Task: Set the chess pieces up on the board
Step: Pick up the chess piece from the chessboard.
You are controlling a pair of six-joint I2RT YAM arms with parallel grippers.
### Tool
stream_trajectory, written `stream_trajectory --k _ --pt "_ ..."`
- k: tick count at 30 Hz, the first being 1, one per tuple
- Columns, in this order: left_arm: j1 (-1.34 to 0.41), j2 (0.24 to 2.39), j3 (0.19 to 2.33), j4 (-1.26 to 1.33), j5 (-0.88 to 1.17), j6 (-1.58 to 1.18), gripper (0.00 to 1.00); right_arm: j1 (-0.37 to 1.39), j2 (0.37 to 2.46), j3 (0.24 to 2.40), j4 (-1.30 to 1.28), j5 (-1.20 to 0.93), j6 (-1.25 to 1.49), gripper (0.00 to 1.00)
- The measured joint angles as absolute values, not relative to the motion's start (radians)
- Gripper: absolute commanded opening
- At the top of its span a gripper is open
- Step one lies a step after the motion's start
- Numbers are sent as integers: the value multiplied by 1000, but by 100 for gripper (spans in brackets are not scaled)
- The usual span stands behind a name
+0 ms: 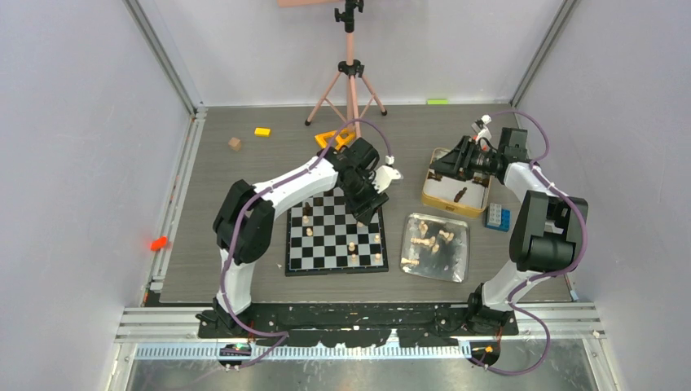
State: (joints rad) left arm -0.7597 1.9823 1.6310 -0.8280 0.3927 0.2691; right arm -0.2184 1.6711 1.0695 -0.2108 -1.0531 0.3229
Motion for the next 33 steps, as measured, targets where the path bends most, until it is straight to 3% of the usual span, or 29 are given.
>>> stream_trajectory --k 13,20,33 --pt "-777 2043 1619 -823 320 293 43 -218 1676 1069 -212 -1053 319 46" --pt "-783 2044 1608 -815 300 300 25 -218 1676 1069 -212 -1053 319 47" --pt "-801 2021 1550 -754 279 336 4 -218 1676 1069 -212 -1053 319 46"
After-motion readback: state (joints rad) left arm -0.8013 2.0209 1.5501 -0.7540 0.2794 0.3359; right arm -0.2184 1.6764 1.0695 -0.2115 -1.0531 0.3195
